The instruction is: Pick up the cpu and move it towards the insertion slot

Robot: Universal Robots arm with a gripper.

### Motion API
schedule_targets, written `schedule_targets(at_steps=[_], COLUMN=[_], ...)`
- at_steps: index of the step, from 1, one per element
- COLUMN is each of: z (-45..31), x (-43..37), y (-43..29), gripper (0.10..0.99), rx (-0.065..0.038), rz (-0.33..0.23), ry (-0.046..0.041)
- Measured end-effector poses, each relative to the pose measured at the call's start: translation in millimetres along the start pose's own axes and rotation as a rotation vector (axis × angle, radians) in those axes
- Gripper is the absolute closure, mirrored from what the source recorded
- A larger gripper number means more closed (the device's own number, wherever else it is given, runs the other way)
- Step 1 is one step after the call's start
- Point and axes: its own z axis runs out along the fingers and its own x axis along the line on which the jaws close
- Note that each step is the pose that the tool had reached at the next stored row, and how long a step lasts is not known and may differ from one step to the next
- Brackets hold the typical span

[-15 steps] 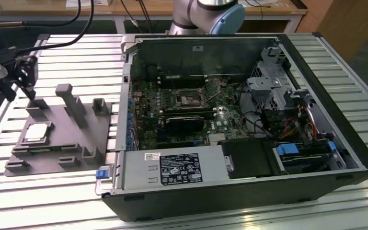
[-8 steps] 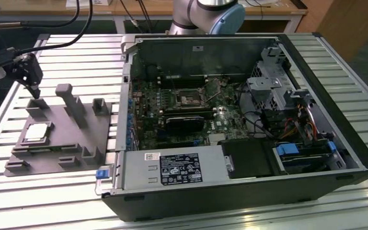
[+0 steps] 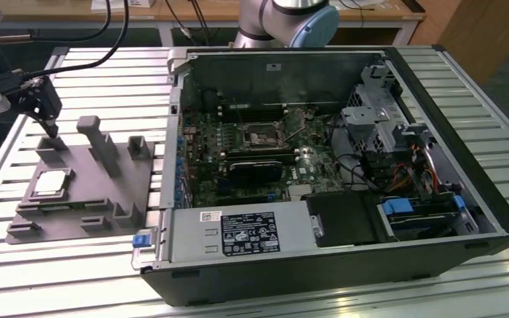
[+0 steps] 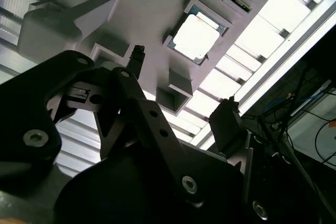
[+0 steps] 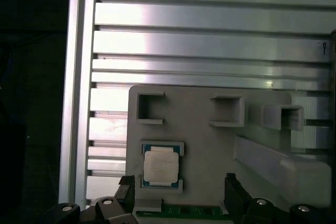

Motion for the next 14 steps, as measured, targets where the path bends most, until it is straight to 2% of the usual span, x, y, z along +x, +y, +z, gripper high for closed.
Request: schedule_targets(at_steps=[14], z=[4.1], x=[0.0], y=[-0.2], gripper=[0.314], rx=[0.000], rz=[0.000], ry=[0.0000])
